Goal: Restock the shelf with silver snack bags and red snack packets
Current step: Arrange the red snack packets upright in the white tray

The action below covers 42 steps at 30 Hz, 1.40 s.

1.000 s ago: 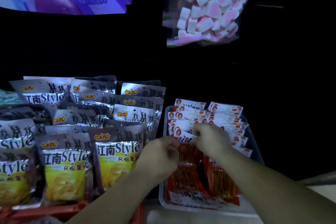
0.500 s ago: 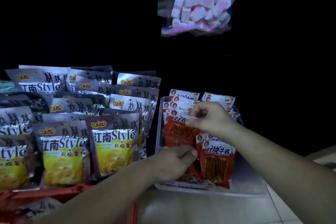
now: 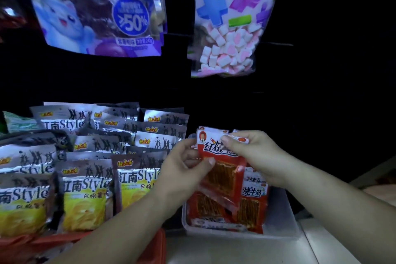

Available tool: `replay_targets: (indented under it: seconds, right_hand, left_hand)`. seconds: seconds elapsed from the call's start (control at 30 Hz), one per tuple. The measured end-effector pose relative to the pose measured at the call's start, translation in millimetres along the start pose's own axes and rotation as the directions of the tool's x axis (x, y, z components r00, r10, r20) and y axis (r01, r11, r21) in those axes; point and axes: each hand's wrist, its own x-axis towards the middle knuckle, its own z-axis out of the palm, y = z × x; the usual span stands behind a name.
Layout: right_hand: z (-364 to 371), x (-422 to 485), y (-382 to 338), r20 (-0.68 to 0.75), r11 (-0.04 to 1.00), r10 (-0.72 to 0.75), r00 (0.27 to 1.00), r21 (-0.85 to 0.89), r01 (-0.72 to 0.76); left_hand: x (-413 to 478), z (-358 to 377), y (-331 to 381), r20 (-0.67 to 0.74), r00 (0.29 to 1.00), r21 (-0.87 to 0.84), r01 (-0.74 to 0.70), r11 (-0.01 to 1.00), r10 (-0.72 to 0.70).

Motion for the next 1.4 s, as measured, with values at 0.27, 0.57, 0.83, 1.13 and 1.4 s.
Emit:
replay_targets:
  seconds: [0.27, 0.57, 0.83, 1.13, 1.4]
  right_hand:
    - [7, -75, -55, 0.152, 0.852, 0.14, 0.978, 0.484, -0.198]
    - [66, -148, -84, 0.005, 0.887, 0.108, 0.994, 0.451, -0.099]
    - [95, -145, -79, -0.002, 0.902, 0.082, 0.997, 0.426, -0.074]
    - [110, -119, -57, 0.105, 0.991, 0.13, 0.986, -0.03, -0.128]
    - [79, -55, -30, 0.011, 0.911, 0.129, 0.992, -0.397, -0.114]
  left_hand:
    - [-58, -25, 62, 0.063, 0.998, -0.074, -0.02, 0.997, 0.025]
    - [-117, -64, 100, 0.128, 0.887, 0.486, -0.446, 0.751, 0.444]
    - [-127, -96, 106, 0.188, 0.969, 0.333, -0.217, 0.918, 0.16]
    - [-117, -134, 87, 0.341, 0.918, 0.544, -0.018, 0.839, -0.202]
    - [-91, -118, 56, 0.361, 0.876, 0.894, -0.228, 0.385, -0.32]
